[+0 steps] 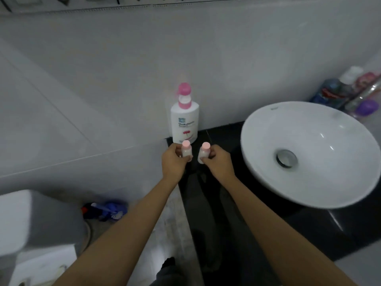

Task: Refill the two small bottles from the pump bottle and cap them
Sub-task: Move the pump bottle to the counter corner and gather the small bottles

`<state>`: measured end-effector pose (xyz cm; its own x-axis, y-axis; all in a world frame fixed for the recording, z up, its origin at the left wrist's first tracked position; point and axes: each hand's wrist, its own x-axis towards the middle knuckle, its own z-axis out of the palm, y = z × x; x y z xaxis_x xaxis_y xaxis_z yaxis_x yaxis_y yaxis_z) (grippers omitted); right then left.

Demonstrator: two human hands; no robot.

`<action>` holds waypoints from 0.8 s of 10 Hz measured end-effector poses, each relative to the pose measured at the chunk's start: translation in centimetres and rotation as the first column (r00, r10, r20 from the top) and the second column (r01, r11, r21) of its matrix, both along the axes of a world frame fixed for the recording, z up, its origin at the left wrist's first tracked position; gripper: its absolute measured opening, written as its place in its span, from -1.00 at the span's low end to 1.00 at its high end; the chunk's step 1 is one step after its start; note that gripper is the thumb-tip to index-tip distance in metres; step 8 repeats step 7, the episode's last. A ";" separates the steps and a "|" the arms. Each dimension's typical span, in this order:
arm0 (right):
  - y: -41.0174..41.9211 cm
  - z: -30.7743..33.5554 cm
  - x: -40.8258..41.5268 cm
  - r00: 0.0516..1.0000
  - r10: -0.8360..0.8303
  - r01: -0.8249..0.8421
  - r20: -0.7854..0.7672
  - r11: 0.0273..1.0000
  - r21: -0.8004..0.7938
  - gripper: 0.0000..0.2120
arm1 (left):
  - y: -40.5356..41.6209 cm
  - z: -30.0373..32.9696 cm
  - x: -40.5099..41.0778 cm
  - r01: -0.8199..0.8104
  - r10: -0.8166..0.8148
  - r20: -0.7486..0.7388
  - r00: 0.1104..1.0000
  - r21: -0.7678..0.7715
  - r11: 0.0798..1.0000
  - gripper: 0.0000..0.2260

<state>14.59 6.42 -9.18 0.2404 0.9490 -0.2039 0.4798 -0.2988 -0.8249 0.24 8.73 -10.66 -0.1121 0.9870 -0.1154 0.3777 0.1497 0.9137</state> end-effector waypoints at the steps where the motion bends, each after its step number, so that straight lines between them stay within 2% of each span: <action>1: 1.9 -0.8 -0.6 0.999 0.033 -0.033 0.004 0.999 -0.018 -0.87 | 1.1 -1.2 0.2 -0.061 0.062 0.008 0.998 -0.027 0.998 -0.75; 5: 4.1 -2.1 -1.8 0.999 0.050 -0.050 0.002 0.997 -0.065 -0.83 | 2.0 -2.6 0.9 -0.125 0.125 0.021 0.992 -0.018 0.992 -0.74; 6: 4.2 -2.4 -1.8 0.999 0.050 -0.051 -0.010 0.996 -0.080 -0.76 | 2.4 -3.0 0.8 -0.112 0.112 0.031 0.993 -0.010 0.994 -0.69; 7: 3.7 -2.2 -1.8 0.999 0.045 -0.047 -0.023 0.995 -0.093 -0.61 | 1.9 -2.9 0.6 -0.095 0.096 0.030 0.995 -0.039 0.995 -0.59; 8: 3.7 -2.2 -1.8 0.999 0.045 -0.047 -0.023 0.995 -0.093 -0.61 | 1.9 -2.9 0.6 -0.095 0.096 0.030 0.995 -0.039 0.995 -0.59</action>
